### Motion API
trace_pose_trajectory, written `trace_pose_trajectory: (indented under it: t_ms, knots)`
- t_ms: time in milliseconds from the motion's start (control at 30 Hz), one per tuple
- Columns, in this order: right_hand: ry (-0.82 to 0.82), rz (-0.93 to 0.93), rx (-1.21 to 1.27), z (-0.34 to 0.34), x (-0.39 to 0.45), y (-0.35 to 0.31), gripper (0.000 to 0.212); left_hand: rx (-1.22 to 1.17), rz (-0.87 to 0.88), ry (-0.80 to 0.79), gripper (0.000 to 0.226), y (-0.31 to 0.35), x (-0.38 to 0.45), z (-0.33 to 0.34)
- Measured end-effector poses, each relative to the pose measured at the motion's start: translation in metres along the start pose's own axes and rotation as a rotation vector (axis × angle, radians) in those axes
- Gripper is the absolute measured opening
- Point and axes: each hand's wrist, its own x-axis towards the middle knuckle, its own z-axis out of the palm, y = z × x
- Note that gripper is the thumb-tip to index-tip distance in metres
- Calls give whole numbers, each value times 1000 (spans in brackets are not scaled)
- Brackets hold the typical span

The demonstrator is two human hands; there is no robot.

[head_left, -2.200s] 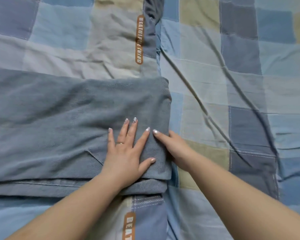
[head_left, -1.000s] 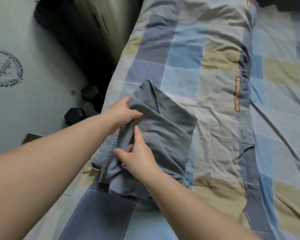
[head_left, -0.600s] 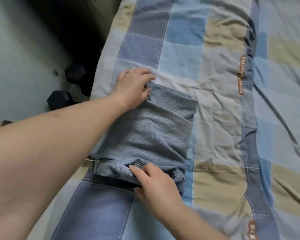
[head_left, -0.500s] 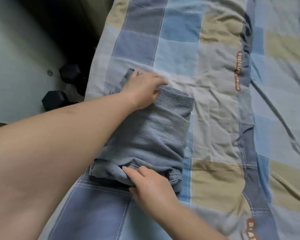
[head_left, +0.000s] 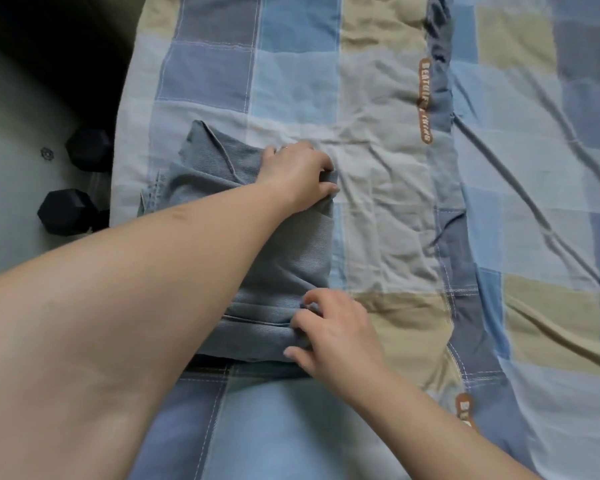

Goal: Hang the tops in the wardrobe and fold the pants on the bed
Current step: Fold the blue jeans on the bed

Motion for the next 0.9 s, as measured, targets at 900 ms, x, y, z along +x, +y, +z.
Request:
trace_pose_trajectory:
  t_ms: [900]
  knots:
    - [-236,-83,304,8,72,-46,36,-437,-619,258,53,-149,-92,-20]
